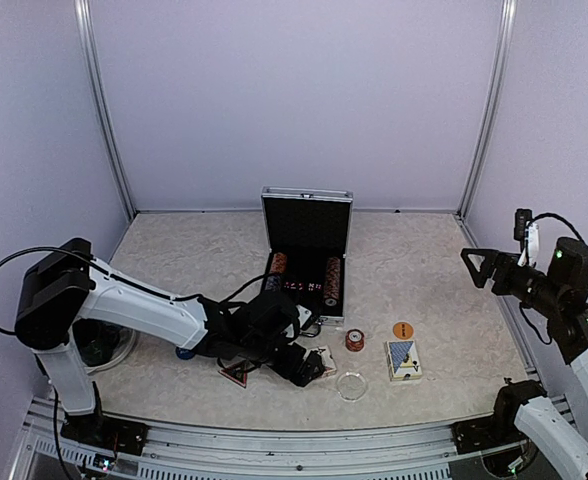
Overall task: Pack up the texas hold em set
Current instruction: Pick up the poker case from the center of the board.
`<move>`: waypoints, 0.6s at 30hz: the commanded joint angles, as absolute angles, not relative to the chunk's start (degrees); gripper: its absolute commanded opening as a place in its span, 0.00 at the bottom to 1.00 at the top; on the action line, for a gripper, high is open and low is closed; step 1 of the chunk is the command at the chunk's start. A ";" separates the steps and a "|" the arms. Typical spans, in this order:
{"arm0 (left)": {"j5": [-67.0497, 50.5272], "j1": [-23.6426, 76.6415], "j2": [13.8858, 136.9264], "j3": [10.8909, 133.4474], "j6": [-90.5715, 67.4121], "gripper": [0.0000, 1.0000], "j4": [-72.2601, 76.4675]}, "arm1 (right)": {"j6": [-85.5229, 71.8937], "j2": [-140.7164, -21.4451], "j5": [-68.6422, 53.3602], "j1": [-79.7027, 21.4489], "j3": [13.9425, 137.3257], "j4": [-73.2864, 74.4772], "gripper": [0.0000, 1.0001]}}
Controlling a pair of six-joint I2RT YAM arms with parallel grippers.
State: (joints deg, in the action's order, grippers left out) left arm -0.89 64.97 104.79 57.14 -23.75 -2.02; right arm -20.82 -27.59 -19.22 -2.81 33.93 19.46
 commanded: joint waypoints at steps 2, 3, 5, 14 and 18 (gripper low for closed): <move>-1.43 65.56 102.92 55.59 -24.43 0.99 -4.30 | -20.78 -28.16 -19.52 -2.20 33.40 18.75 0.99; -1.44 65.63 102.71 55.55 -24.43 0.99 -4.31 | -20.82 -28.21 -19.58 -2.18 33.40 18.69 0.99; -1.50 65.74 102.45 55.46 -24.48 0.99 -4.33 | -20.86 -28.28 -19.71 -2.20 33.40 18.83 0.99; -1.54 66.25 101.78 55.37 -24.48 0.99 -4.39 | -21.19 -28.28 -19.88 -2.20 33.22 18.72 0.99; -1.63 66.70 101.30 55.29 -24.36 0.99 -4.44 | -21.25 -28.21 -19.89 -2.15 33.14 18.75 0.99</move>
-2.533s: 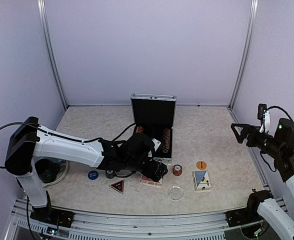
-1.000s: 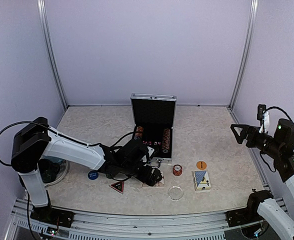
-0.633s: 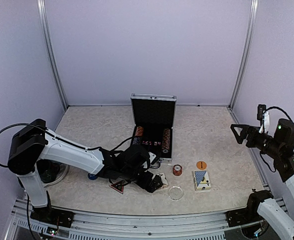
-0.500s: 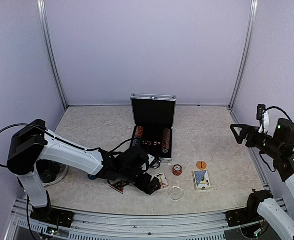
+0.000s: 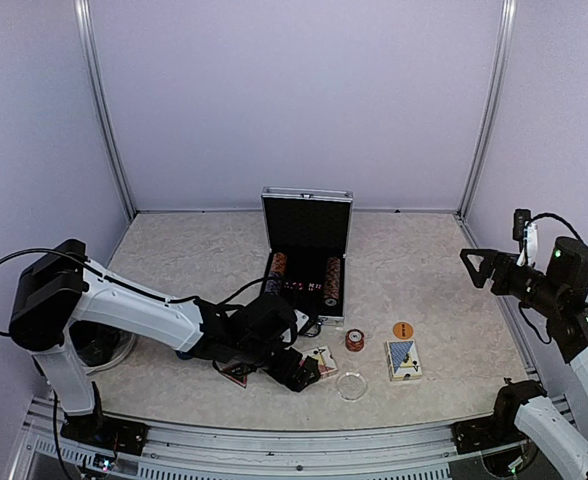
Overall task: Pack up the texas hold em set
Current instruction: Pick up the poker case from the center of the board.
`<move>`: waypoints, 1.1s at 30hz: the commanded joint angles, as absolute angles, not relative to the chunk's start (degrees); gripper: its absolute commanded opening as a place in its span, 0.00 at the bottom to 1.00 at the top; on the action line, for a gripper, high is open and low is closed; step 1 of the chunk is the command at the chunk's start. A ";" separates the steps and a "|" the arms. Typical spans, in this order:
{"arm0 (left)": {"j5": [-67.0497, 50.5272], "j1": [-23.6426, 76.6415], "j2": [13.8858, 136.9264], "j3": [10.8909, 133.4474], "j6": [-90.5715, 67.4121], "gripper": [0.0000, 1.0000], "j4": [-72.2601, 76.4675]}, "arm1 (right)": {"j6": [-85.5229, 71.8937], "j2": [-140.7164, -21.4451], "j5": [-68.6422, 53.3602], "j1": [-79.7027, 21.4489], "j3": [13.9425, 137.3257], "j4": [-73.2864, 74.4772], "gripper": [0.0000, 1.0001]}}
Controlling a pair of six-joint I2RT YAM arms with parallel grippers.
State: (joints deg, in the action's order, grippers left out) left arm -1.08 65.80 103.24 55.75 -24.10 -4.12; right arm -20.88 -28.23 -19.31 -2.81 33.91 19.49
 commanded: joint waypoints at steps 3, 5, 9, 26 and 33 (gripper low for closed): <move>-1.99 66.92 101.22 55.36 -23.77 0.99 -4.63 | -21.28 -28.08 -19.86 -2.20 33.13 18.70 0.99; -2.29 67.04 101.23 55.50 -23.36 0.99 -4.78 | -21.30 -28.00 -19.86 -2.20 33.13 18.64 0.99; -1.89 67.32 101.23 56.08 -22.26 0.99 -5.59 | -21.34 -27.92 -19.87 -2.19 33.13 18.70 0.99; -1.19 67.98 104.45 57.91 -20.57 0.99 -5.98 | -21.33 -28.02 -19.79 -2.20 32.96 18.43 0.99; -0.24 68.56 105.65 59.10 -19.90 0.99 -6.68 | -21.66 -28.19 -19.92 -2.19 32.55 18.07 0.99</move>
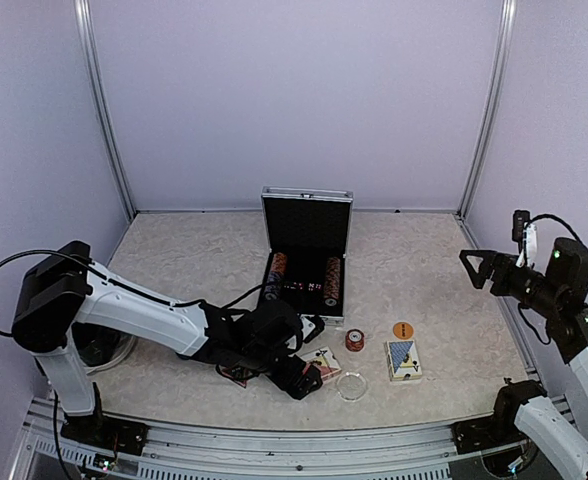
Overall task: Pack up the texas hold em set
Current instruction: Pick up the poker case from the center of the board.
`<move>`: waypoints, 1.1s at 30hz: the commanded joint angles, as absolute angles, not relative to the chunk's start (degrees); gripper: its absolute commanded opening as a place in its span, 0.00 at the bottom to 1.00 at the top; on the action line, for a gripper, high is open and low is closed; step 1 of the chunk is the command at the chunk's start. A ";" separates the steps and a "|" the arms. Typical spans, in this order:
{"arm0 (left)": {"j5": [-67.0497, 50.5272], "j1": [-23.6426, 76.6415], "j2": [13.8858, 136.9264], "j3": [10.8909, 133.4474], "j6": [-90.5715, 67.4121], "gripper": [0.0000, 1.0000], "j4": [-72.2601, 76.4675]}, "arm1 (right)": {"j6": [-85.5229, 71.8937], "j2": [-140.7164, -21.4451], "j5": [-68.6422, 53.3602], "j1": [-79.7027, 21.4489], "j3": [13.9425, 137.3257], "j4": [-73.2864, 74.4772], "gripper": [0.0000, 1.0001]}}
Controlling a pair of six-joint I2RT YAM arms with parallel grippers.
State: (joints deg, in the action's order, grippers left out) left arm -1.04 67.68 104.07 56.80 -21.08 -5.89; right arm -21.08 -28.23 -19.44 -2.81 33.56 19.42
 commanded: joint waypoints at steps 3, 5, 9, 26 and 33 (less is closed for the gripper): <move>2.26 69.73 107.71 60.99 -19.38 0.99 -7.91 | -22.32 -28.29 -20.32 -2.20 31.95 17.60 0.99; 3.80 70.91 109.66 62.86 -18.95 0.99 -9.20 | -23.36 -28.39 -21.02 -2.20 30.89 16.90 0.99; 9.24 73.54 112.41 65.90 -18.10 0.99 -11.33 | -23.42 -28.14 -22.84 -2.20 30.65 16.45 0.99; 10.58 73.21 107.22 62.41 -18.31 0.99 -9.50 | -23.26 -27.09 -21.40 -2.20 30.76 16.63 0.99; 10.90 70.71 106.51 62.21 -17.29 0.99 -8.96 | -23.29 -26.96 -21.35 -2.15 30.85 16.72 0.99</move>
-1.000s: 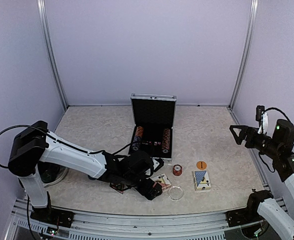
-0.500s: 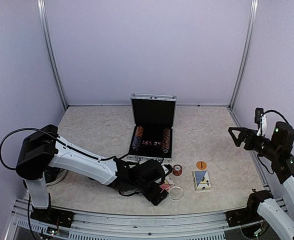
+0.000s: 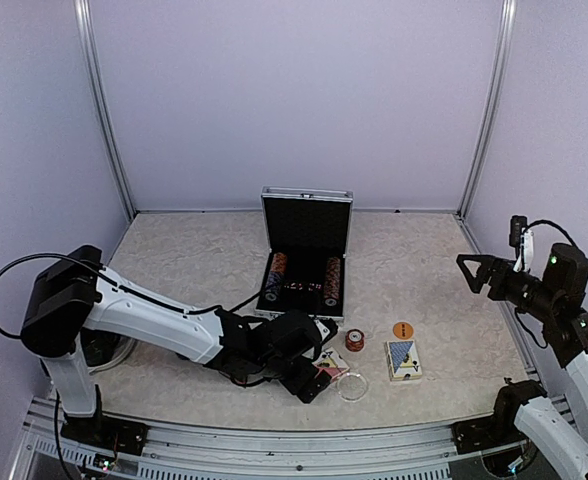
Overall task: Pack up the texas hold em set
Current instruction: Pick up the poker case from the center of the board.
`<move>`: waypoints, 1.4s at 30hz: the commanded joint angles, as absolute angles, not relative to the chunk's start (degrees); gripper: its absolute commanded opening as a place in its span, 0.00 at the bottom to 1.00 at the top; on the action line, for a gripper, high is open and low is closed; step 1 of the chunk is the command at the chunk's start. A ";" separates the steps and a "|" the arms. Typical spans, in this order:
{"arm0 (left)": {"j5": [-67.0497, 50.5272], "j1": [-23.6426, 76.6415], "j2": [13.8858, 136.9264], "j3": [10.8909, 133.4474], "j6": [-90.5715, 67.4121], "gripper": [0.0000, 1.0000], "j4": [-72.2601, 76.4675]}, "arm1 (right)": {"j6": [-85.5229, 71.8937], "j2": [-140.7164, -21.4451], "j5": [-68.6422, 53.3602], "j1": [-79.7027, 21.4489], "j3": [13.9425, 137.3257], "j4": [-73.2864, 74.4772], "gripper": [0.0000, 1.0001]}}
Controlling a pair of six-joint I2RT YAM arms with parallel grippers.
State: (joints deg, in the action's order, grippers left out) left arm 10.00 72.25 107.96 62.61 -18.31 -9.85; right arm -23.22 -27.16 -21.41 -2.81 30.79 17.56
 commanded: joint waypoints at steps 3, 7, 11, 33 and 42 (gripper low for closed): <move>10.34 70.49 107.19 62.47 -15.99 0.99 -8.90 | -23.10 -27.11 -21.30 -2.20 30.89 16.64 0.99; 10.02 70.32 108.50 63.63 -13.92 0.98 -9.75 | -23.00 -27.41 -21.20 -2.20 30.96 16.70 0.99; 8.61 70.31 109.15 64.36 -12.71 0.98 -10.02 | -22.75 -27.77 -21.14 -2.20 31.11 16.71 0.99; 2.65 67.74 113.70 66.16 -10.83 0.86 -9.21 | -22.33 -28.72 -21.01 -2.20 31.14 16.63 0.99; 1.96 67.30 112.16 65.40 -10.68 0.65 -9.03 | -22.33 -28.34 -20.85 -2.20 31.32 16.77 0.99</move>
State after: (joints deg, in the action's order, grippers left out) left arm 3.25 67.57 111.92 65.43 -11.05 -9.26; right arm -22.90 -28.71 -21.34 -2.81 30.79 17.54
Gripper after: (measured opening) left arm 0.687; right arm 0.992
